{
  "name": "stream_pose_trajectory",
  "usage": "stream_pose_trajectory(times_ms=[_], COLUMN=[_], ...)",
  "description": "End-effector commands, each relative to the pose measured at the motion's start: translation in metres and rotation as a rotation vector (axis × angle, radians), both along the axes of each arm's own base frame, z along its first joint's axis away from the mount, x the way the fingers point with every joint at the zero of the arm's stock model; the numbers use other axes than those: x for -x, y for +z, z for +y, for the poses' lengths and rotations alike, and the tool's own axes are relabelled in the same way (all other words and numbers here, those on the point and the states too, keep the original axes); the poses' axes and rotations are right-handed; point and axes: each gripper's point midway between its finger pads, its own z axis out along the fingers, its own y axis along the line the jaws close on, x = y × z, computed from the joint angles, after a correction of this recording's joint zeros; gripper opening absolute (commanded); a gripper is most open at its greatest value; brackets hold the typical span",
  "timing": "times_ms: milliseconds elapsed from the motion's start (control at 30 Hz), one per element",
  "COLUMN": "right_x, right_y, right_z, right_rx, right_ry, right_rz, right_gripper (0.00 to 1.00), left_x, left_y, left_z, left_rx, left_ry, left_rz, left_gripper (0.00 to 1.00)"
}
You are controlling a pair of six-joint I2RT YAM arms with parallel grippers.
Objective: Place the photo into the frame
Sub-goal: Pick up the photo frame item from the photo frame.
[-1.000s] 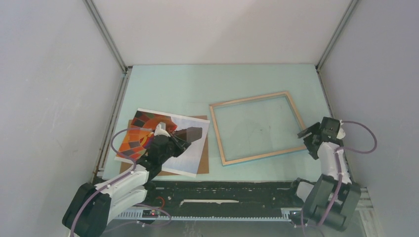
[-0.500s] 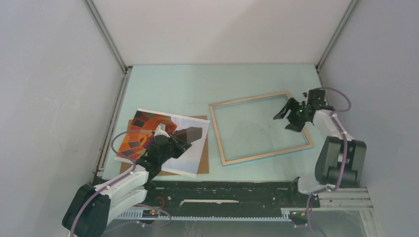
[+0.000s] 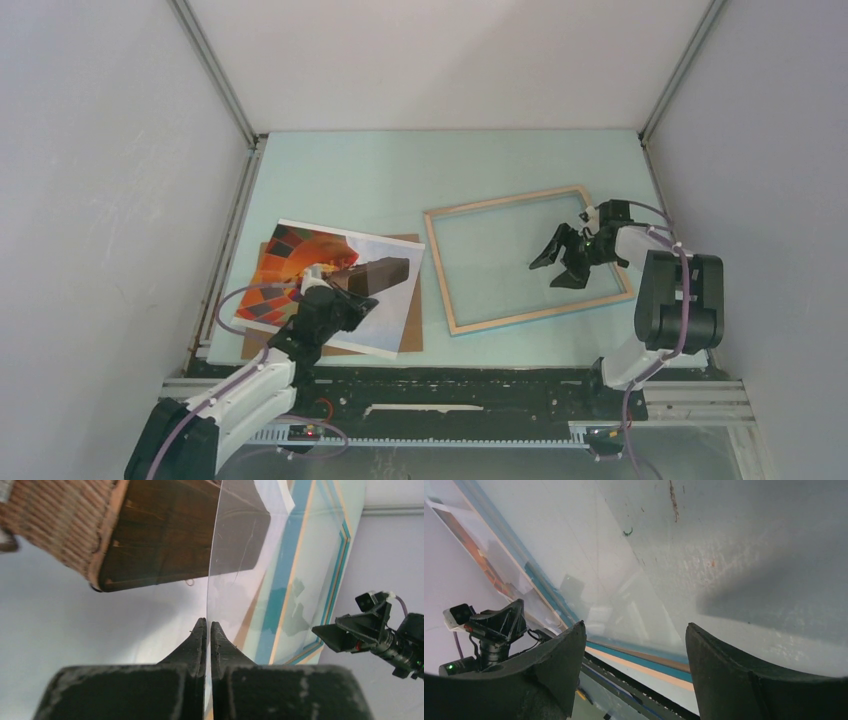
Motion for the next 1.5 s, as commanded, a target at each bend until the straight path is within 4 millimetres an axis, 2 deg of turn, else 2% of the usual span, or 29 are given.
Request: stream_pose_trajectory(times_ms=[0,100,267,533,733,900,1033,1167,1333,1400,1467], right_x=[-0.006,-0.009,-0.016,-0.011,-0.013,-0.015,-0.019,-0.021,-0.022,-0.025,-0.03], right_y=[-0.002,-0.005,-0.003,-0.005,0.007,0.018,0.024,0.034,0.042,0.047,0.053], right_z=[0.012,0.018,0.016,0.042,0.048,0.043,0.024,-0.001,-0.034,-0.037,-0.036], right_rx=[-0.054,-0.092,-0.102,-0.267,-0.343,-0.375,-0.399,-0.428,-0.421,-0.441,-0.457], right_ry=[0.048,0.055,0.044,0.086,0.08,0.05,-0.028,-0.108,-0.206,-0.217,-0.221], right_rz=[-0.043,-0.046,-0.071,-0.06,-0.099,-0.119,-0.125,-0.138,-0.17,-0.185,-0.216], right_gripper=[0.79,0.76,0.76,0.68,0.52,0.27,0.08,0.0,0.0,0.07,0.2], left_x=[-0.002,-0.005,-0.005,-0.007,-0.008,-0.011,-0.016,-0.019,-0.028,-0.03,-0.032], left_y=[-0.016,-0.015,-0.013,-0.01,0.0,0.019,0.043,0.057,0.069,0.074,0.075], left_z=[0.026,0.034,0.032,0.03,0.021,0.005,-0.012,-0.029,-0.054,-0.07,-0.082], left_rx=[-0.083,-0.132,-0.15,-0.149,-0.119,-0.064,0.023,0.103,0.166,0.199,0.23], left_ry=[0.084,0.087,0.055,0.037,-0.004,-0.072,-0.13,-0.182,-0.258,-0.292,-0.3], left_rz=[0.019,0.026,0.019,0.004,-0.02,-0.072,-0.143,-0.144,-0.111,-0.102,-0.079], left_gripper=[0.0,0.0,0.0,0.0,0.0,0.0,0.0,0.01,0.0,0.0,0.0])
